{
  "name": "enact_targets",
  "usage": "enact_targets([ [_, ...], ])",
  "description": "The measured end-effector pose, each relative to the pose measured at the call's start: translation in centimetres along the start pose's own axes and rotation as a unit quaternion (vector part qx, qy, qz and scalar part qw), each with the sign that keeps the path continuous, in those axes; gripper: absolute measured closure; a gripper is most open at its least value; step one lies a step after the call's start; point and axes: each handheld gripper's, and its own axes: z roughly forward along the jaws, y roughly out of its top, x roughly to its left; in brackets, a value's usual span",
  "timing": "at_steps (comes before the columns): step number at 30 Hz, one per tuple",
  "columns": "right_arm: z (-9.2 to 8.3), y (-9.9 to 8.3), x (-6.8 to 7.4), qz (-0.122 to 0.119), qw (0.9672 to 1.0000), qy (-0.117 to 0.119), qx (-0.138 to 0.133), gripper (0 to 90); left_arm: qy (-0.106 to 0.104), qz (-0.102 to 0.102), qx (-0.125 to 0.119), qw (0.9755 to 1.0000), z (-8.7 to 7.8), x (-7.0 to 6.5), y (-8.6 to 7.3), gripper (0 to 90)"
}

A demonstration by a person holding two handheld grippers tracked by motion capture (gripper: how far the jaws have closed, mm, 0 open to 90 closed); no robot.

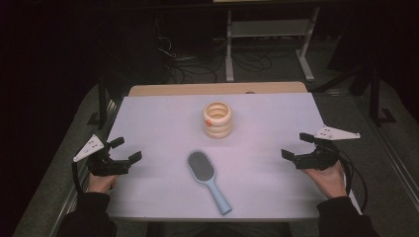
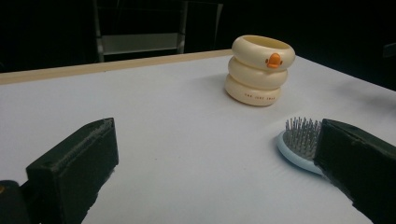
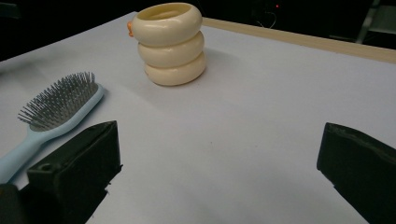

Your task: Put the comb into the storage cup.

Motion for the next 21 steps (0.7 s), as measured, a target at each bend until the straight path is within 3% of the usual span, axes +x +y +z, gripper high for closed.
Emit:
enact_targets([
  [21, -0.16, 0.32, 0.48, -0.015, 0.9999, 0.007, 0.0, 0.0, -0.005, 0.002, -0.008, 1.0, -0.07, -0.13, 0.04, 0.0],
])
